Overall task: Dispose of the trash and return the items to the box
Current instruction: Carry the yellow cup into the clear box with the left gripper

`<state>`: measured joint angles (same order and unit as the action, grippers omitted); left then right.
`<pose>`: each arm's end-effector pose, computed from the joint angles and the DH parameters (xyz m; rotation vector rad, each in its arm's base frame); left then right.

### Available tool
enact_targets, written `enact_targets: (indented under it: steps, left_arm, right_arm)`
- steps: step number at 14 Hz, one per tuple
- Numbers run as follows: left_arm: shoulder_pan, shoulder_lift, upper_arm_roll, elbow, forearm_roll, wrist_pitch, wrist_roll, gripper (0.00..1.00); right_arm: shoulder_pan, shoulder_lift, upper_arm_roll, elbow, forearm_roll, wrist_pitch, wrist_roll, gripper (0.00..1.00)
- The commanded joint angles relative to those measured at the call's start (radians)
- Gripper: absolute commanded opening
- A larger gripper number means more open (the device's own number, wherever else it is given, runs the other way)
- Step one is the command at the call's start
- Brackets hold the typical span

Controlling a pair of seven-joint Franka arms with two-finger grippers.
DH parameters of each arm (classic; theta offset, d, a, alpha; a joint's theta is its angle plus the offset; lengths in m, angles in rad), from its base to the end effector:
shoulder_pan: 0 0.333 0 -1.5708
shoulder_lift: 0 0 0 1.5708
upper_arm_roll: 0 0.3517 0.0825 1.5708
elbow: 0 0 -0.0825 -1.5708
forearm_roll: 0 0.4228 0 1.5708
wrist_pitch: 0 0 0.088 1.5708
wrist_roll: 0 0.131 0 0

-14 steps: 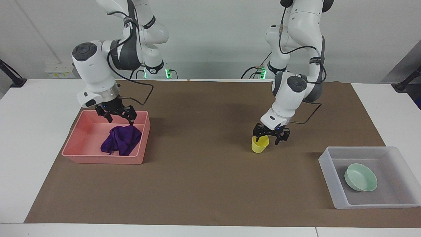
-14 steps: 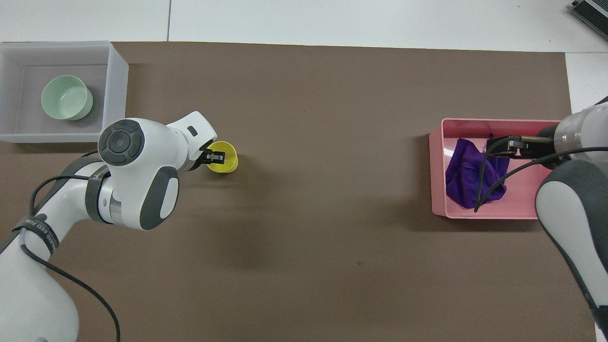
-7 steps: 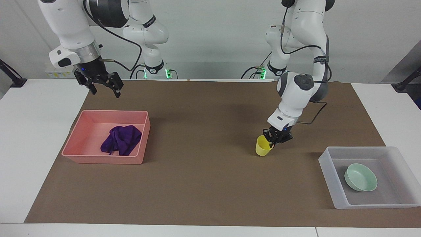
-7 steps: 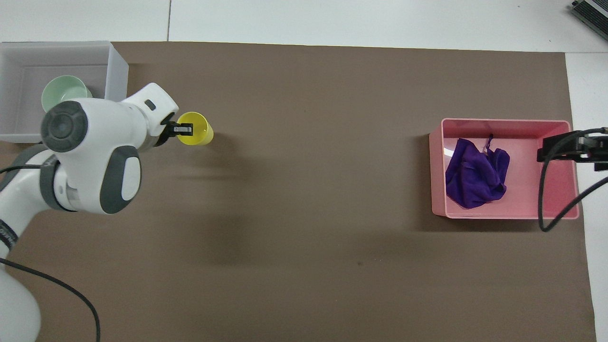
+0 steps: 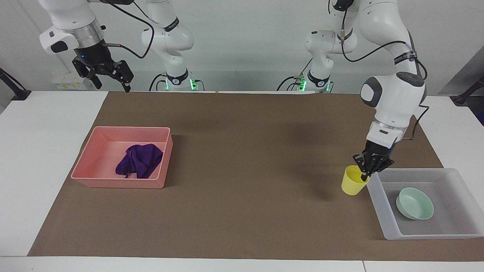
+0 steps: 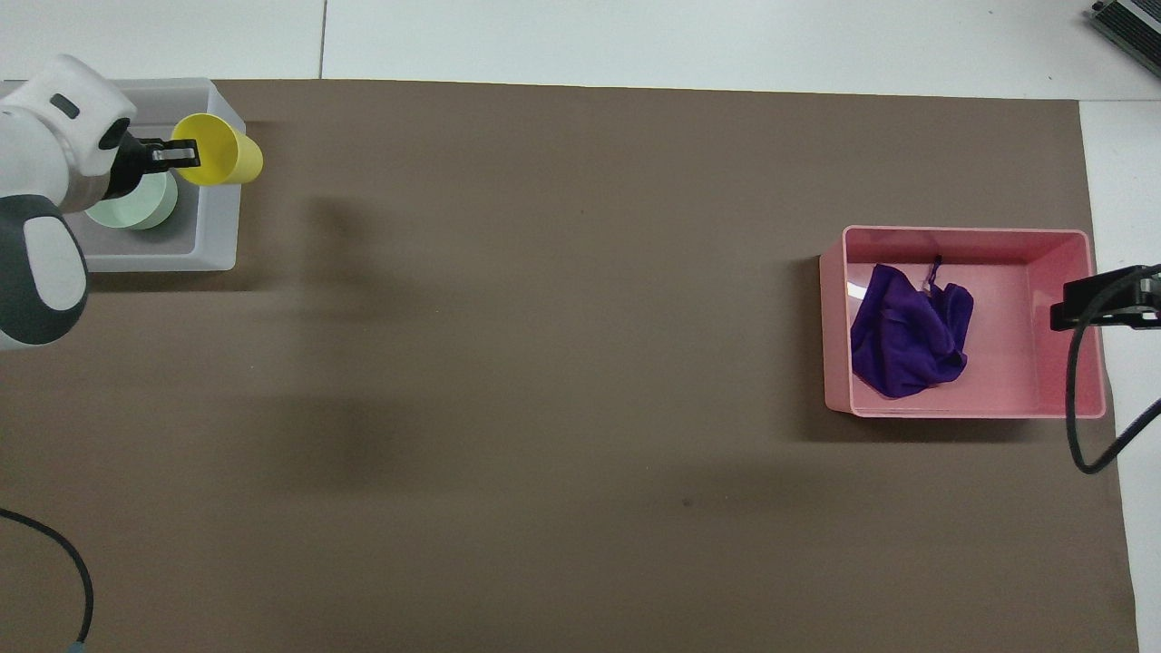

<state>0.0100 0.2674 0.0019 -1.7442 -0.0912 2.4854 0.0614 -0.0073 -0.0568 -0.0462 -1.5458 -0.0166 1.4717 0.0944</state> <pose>0.7281 0.0076 0.4682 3.0013 0.0137 0.7278 0.5618 -0.0332 0.6731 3.1185 -0.2332 -0.0267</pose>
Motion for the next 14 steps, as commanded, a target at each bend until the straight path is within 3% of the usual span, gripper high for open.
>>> enact_targets:
  steps: [1,5,10,14]
  left_arm:
    - [0.073,0.058,-0.01,0.093,0.021,-0.011,0.021,0.0]
    - [0.162,0.163,-0.01,0.232,0.021,-0.088,0.047,0.0]
    - [0.234,0.242,-0.016,0.232,0.001,-0.071,0.095,0.0]
    - [0.232,0.237,-0.014,0.195,-0.059,-0.066,0.095,0.0]
  right_arm:
    - [-0.014,-0.003,0.006,-0.005,-0.003,-0.002,-0.025,1.0]
    - [-0.014,-0.005,0.006,-0.007,-0.003,-0.002,-0.025,1.0]
    - [-0.014,-0.008,0.006,-0.011,-0.002,-0.004,-0.025,1.0]
    - [-0.014,-0.009,0.008,-0.011,0.007,-0.013,-0.025,1.0]
